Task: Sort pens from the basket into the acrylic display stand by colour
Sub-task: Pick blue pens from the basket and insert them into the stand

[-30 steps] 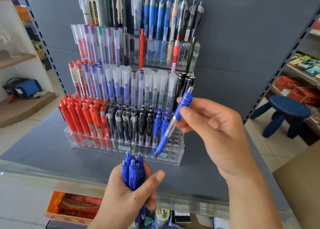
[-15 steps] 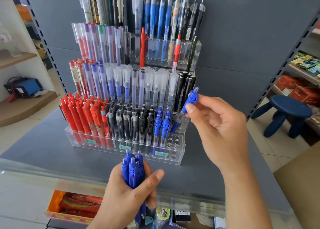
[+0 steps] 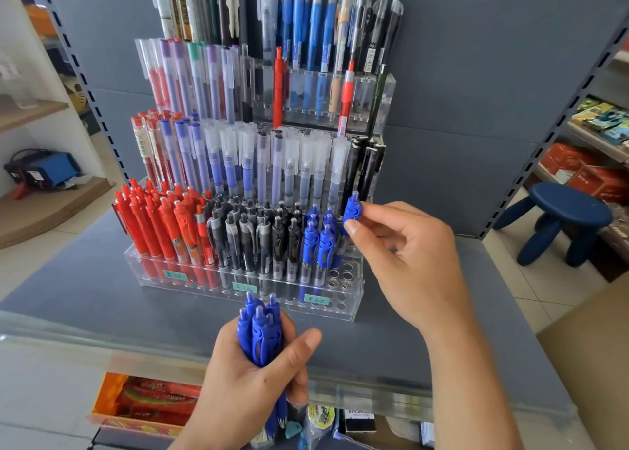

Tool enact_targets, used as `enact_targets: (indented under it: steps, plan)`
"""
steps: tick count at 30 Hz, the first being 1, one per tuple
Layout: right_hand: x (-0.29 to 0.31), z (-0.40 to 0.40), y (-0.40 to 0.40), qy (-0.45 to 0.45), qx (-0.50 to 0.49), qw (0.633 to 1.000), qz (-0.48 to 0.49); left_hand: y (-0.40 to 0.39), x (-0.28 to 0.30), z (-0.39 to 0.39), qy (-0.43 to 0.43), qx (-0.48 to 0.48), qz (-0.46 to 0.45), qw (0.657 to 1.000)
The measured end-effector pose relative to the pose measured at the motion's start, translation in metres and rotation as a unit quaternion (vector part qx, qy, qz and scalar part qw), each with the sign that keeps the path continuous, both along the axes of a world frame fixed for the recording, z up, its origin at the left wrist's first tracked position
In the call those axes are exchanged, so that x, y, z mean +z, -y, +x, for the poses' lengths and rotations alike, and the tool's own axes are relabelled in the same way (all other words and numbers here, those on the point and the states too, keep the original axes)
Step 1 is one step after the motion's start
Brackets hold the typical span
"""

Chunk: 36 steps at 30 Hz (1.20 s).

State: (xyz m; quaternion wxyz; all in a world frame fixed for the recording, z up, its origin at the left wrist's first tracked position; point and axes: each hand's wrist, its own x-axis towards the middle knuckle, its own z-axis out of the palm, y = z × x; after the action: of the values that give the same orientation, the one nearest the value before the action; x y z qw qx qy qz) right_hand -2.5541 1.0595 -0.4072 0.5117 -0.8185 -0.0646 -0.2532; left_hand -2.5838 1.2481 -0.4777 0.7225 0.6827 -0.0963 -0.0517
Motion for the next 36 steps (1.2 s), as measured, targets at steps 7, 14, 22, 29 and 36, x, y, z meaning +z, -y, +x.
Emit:
enact_targets:
  steps: [7,14,22,29,36]
  plan:
    - [-0.001,0.001,-0.002,-0.018,-0.002,1.000,-0.022,0.000,0.000,0.000,0.001,0.000,0.000,1.000]
    - [-0.003,0.002,-0.002,-0.043,-0.009,0.998,-0.036,0.000,-0.002,0.000,0.009,-0.004,0.009,1.000]
    - [-0.002,0.000,-0.004,-0.073,-0.021,0.996,-0.035,0.000,-0.002,0.001,0.009,0.000,0.007,1.000]
    - [-0.003,-0.002,-0.004,-0.110,-0.042,0.992,-0.043,0.001,0.002,0.000,0.007,0.005,0.011,1.000]
    - [0.024,-0.022,0.000,-0.123,0.006,0.990,-0.062,-0.001,0.005,-0.001,-0.008,-0.006,0.005,1.000]
